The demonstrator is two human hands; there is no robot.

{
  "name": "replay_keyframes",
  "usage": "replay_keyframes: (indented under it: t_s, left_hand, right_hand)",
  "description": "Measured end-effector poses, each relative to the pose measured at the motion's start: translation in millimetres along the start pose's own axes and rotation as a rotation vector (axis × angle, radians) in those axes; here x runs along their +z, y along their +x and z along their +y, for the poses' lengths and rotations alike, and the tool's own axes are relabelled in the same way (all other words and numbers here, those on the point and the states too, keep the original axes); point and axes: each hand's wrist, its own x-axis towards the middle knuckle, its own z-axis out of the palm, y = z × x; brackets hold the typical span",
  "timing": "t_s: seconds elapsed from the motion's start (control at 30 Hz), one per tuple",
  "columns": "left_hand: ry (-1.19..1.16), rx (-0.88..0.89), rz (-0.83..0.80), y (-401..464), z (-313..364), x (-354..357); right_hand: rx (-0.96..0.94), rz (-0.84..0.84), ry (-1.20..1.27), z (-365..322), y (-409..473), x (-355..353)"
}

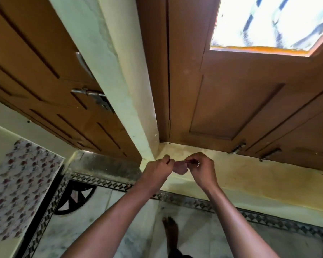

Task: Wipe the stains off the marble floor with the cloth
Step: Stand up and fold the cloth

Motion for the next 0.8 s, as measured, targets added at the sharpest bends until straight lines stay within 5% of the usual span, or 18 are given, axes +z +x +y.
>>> replay_keyframes:
  t_s: [0.17, 0.3, 0.67, 0.8]
  left_hand:
    - [-0.376, -0.133, 0.105, 43, -31, 73]
    - [-0.542, -0.291, -0.007, 25, -46, 142]
    - [-0.498, -0.180, -0.106, 35, -52, 202]
    - [-0.467, -0.208, -0.111, 36, -47, 202]
  right_hand:
    - [-0.290, 0.085, -0.108, 26, 54, 38]
    - [-0.122, -0.239, -0.498, 79, 72, 88]
    - [-0.261, -0.352, -0.598, 119, 94, 146]
    - [-0.336, -0.247, -0.624, 99, 114, 152]
